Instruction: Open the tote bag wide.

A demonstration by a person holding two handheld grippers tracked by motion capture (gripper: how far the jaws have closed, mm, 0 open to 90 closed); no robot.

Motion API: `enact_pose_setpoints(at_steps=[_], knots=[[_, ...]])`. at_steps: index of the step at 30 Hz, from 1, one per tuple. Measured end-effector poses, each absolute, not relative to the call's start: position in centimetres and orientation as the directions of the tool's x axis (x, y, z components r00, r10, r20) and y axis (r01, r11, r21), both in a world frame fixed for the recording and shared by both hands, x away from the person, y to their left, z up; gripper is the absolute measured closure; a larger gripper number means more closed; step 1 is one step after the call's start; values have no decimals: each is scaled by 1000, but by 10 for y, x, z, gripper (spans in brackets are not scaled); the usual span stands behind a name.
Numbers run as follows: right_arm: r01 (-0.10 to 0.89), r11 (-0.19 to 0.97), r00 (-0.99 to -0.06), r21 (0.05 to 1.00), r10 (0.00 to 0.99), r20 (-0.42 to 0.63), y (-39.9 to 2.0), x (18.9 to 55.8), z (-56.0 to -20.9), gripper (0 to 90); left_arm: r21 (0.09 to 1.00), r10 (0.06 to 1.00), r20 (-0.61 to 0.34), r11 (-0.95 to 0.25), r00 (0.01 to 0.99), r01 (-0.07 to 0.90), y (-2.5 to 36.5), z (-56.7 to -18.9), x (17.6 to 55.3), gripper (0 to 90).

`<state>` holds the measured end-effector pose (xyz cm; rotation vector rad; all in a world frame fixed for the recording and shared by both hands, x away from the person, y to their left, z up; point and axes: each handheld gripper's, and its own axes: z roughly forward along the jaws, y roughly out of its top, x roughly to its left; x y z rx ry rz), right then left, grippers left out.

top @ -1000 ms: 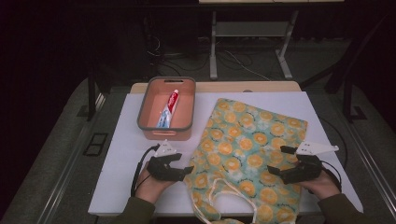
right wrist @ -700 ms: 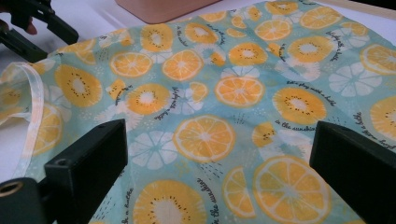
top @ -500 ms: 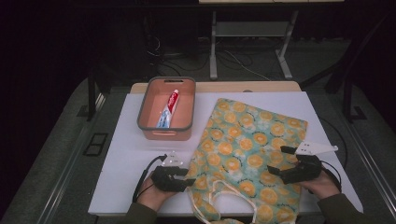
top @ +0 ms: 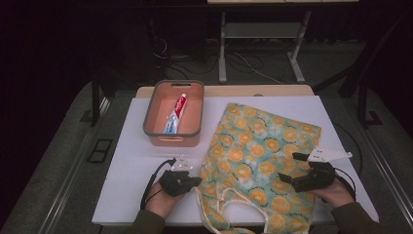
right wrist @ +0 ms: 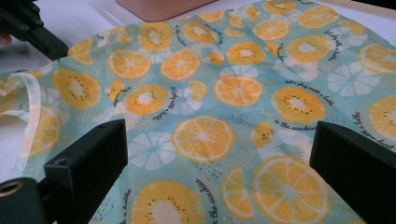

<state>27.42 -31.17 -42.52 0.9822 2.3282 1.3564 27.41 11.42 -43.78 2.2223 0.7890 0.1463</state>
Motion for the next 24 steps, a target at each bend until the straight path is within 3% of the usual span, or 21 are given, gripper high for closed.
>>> enact_pose_setpoints(at_steps=[6, 17, 24], knots=[[419, 325, -733, 848, 672, 105, -311, 274, -425, 39, 742, 610, -128, -464, 782, 484, 107, -423, 300, 894], [418, 325, -736, 848, 668, 107, -311, 274, -425, 39, 739, 629, -52, -498, 776, 453, 59, -432, 360, 893], [411, 337, -742, 847, 663, 97, -311, 274, -425, 39, 746, 649, -22, -496, 761, 444, 50, -438, 369, 863]])
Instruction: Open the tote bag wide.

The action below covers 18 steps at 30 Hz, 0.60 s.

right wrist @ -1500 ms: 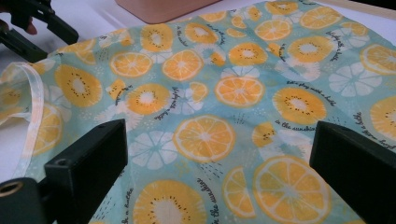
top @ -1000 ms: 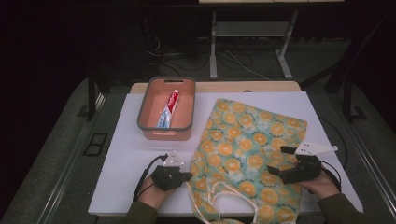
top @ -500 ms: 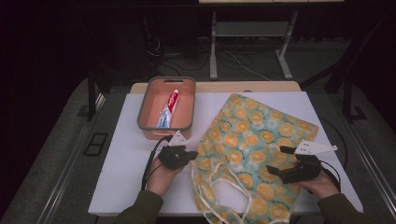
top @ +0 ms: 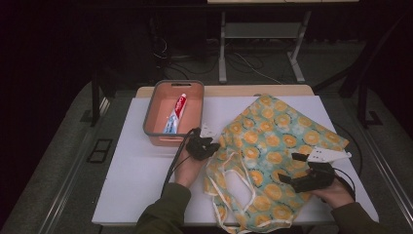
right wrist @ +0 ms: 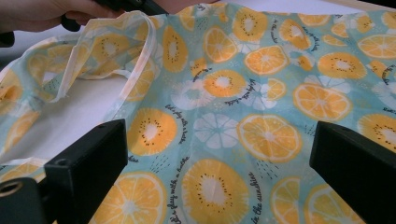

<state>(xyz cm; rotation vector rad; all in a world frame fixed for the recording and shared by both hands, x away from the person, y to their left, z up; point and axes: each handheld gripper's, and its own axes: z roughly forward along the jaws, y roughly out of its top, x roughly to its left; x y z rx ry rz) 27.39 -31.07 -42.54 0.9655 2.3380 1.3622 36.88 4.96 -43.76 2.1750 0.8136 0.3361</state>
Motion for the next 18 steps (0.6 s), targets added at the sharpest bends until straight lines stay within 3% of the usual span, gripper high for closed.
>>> enact_pose_setpoints(at_steps=[1, 2, 6, 13, 18], knots=[[411, 336, -742, 847, 663, 97, -311, 274, -425, 39, 745, 652, -13, -499, 758, 442, 51, -435, 367, 775], [411, 336, -742, 847, 663, 97, -311, 274, -425, 39, 751, 654, -13, -493, 756, 439, 53, -433, 364, 775], [408, 337, -745, 848, 660, 96, -310, 273, -425, 39, 770, 652, -30, -469, 758, 433, 65, -419, 350, 574], [420, 354, -757, 835, 645, 108, -304, 271, -423, 40, 808, 623, -57, -430, 780, 403, 98, -408, 317, 413], [412, 377, -779, 829, 617, 107, -295, 267, -419, 76, 816, 614, -111, -392, 781, 424, 123, -415, 296, 354]])
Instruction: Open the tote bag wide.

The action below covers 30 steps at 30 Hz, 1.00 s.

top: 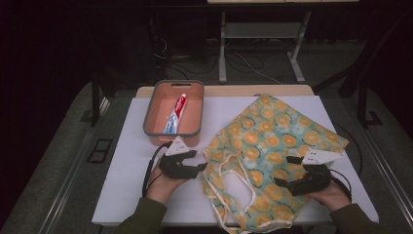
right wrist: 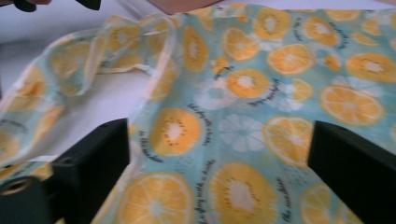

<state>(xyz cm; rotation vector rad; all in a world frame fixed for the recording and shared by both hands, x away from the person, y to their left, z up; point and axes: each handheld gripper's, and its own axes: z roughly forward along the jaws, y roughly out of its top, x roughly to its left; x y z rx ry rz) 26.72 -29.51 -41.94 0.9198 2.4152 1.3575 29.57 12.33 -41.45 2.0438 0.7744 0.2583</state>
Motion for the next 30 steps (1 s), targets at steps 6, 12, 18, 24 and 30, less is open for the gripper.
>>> enact_pose_setpoints(at_steps=[6, 12, 18, 24, 30], knots=[[399, 431, -829, 810, 547, 117, -272, 264, -419, 226, 814, 644, -125, -369, 755, 450, 153, -422, 276, 244], [360, 493, -876, 792, 470, 105, -246, 262, -420, 318, 816, 656, -127, -357, 744, 455, 171, -427, 258, 154], [369, 529, -874, 764, 476, 93, -225, 269, -424, 411, 808, 644, -127, -374, 754, 456, 167, -431, 260, 151], [395, 550, -860, 736, 504, 84, -207, 288, -432, 479, 805, 632, -122, -388, 765, 448, 164, -433, 264, 132], [414, 553, -851, 724, 518, 91, -201, 299, -436, 659, 804, 631, -124, -388, 766, 450, 165, -434, 264, 132]])
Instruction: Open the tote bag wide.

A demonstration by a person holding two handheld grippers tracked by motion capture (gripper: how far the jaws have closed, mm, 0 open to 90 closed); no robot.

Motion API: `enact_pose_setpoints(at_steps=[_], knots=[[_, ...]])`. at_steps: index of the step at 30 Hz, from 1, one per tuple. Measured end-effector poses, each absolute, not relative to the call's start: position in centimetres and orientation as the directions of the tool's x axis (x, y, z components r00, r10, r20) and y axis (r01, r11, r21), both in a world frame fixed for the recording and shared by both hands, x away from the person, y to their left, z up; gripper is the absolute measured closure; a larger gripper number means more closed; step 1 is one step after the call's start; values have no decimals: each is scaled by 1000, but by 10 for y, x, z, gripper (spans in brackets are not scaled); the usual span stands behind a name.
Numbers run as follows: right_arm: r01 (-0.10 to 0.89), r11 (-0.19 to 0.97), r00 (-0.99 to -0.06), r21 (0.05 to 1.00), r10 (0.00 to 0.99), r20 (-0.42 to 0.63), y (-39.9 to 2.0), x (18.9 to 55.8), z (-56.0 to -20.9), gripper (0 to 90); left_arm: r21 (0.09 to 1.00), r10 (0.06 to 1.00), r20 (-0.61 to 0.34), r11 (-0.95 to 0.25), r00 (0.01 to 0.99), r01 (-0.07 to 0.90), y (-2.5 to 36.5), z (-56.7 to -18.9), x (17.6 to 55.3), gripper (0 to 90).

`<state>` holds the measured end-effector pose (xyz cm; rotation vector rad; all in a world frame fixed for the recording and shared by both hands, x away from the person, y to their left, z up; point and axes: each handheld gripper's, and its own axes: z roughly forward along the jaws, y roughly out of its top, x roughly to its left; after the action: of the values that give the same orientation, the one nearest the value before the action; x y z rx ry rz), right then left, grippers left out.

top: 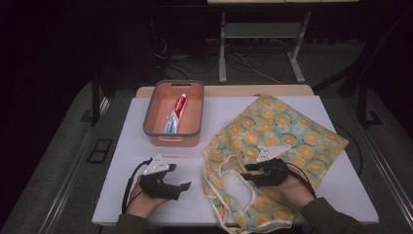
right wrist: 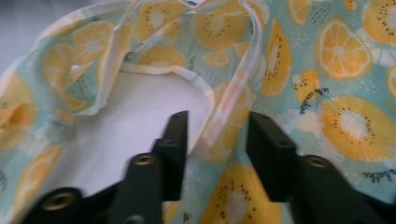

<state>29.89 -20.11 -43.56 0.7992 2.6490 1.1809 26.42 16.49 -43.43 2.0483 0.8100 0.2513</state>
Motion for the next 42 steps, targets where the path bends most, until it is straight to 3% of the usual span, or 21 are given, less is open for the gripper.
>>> enact_pose_setpoints(at_steps=[1, 6, 22, 30, 39, 41, 42], knots=[[418, 550, -850, 723, 518, 97, -200, 302, -436, 735, 803, 630, -123, -390, 766, 450, 165, -434, 264, 133], [423, 529, -845, 736, 523, 110, -203, 305, -433, 846, 801, 627, -124, -394, 769, 451, 164, -435, 264, 134], [436, 345, -776, 831, 612, 153, -246, 330, -395, 865, 801, 623, -123, -397, 772, 448, 164, -434, 264, 134], [526, 310, -675, 792, 719, 167, -274, 363, -414, 865, 801, 623, -125, -396, 772, 449, 164, -435, 264, 134], [602, 345, -622, 720, 768, 152, -280, 382, -442, 864, 800, 625, -126, -395, 770, 451, 164, -435, 264, 134], [610, 364, -620, 703, 772, 139, -278, 382, -445, 847, 800, 625, -127, -395, 770, 452, 164, -435, 264, 134], [610, 365, -621, 703, 772, 138, -278, 381, -445, 781, 799, 624, -128, -395, 771, 452, 164, -435, 265, 134]])
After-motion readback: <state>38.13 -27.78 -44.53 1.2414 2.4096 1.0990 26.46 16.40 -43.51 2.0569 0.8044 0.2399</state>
